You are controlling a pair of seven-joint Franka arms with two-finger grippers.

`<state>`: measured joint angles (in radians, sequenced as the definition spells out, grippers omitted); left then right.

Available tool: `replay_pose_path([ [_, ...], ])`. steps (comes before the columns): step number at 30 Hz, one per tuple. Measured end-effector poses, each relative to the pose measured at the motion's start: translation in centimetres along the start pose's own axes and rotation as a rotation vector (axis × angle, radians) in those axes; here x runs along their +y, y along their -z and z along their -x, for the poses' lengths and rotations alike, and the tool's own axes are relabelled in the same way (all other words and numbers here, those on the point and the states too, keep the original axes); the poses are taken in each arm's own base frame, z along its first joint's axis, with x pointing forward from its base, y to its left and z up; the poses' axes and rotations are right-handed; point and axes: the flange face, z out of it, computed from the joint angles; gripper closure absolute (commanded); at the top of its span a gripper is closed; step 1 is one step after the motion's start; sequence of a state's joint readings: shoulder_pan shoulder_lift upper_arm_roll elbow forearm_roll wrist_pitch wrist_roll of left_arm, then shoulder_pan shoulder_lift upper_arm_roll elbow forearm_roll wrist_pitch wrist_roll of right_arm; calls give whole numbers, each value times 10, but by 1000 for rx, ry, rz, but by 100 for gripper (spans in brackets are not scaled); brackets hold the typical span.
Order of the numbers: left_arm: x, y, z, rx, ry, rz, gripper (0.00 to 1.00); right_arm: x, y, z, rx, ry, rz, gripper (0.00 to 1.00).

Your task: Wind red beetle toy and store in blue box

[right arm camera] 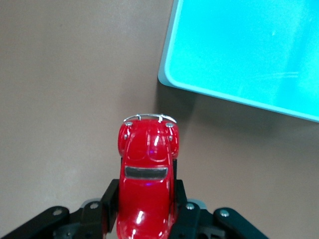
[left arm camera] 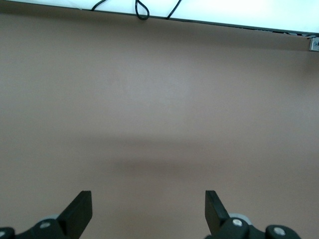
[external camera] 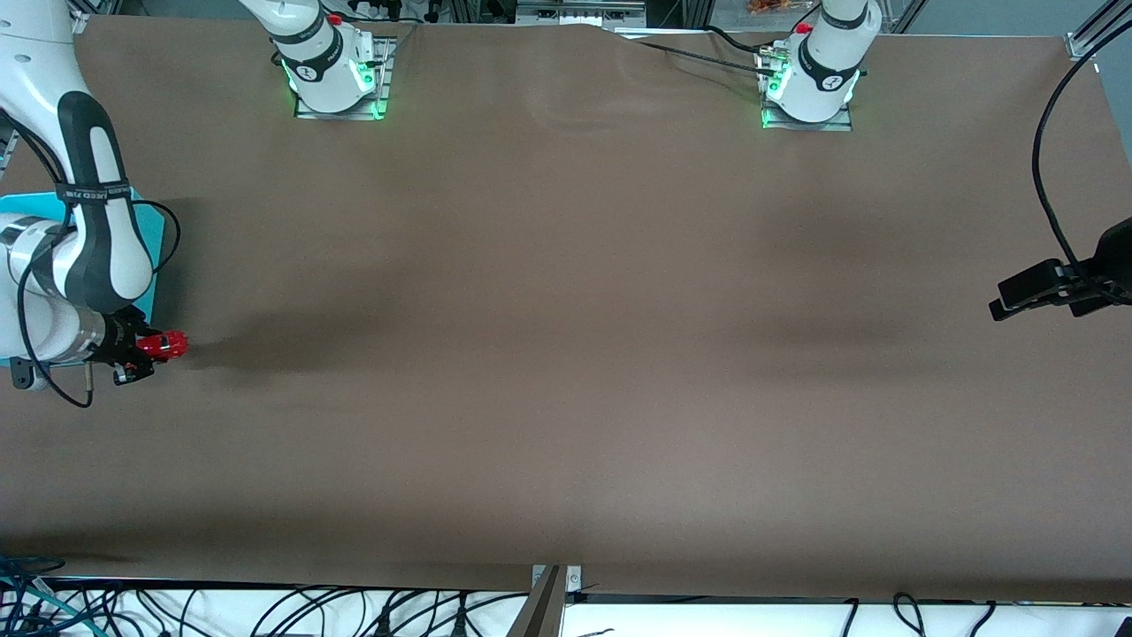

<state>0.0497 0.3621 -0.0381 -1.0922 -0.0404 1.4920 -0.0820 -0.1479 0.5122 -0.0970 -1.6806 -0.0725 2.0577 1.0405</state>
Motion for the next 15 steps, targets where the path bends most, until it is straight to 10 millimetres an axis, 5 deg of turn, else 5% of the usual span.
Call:
replay_pose_path([
  [15,0,0,0,0,0,0,0,24,40,23,-23,96,8,100],
])
